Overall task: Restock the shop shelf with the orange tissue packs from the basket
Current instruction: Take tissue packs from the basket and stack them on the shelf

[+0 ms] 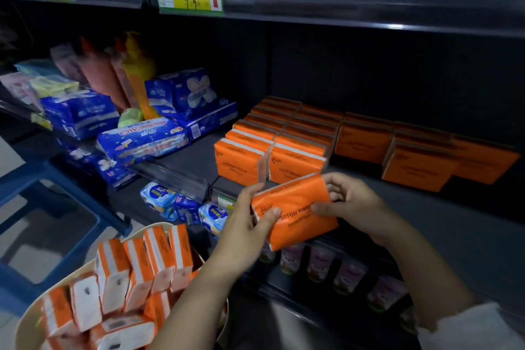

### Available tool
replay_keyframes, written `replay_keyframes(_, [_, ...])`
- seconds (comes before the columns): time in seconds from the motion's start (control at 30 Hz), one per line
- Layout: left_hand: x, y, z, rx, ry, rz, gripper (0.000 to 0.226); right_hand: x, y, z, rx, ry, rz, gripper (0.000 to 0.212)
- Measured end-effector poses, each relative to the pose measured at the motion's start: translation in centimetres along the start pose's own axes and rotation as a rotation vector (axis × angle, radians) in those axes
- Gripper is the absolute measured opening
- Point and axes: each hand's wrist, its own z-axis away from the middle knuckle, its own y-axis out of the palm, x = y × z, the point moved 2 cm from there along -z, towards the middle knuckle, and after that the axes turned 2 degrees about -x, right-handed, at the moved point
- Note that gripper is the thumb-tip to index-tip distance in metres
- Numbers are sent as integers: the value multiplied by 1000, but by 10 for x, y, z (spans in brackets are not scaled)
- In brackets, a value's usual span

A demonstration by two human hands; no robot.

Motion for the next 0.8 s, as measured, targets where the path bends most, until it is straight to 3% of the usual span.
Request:
replay_keyframes(0.13, [17,-5,-8,-113,-161,-230,62,-12,0,-13,-362,-31,-8,30])
replay_keyframes(0.3, [30,-6,-3,75,-249,-480,45,-30,12,-24,-682,-48,272,31])
replay_keyframes(0.47, [31,-10,-3,94,-254,-550,41,-45,30,-30,-762,-50,394,34])
replay_keyframes(0.8, [34,-9,-2,66,-231,-571,37,-55,33,-38,-729,-22,278,39])
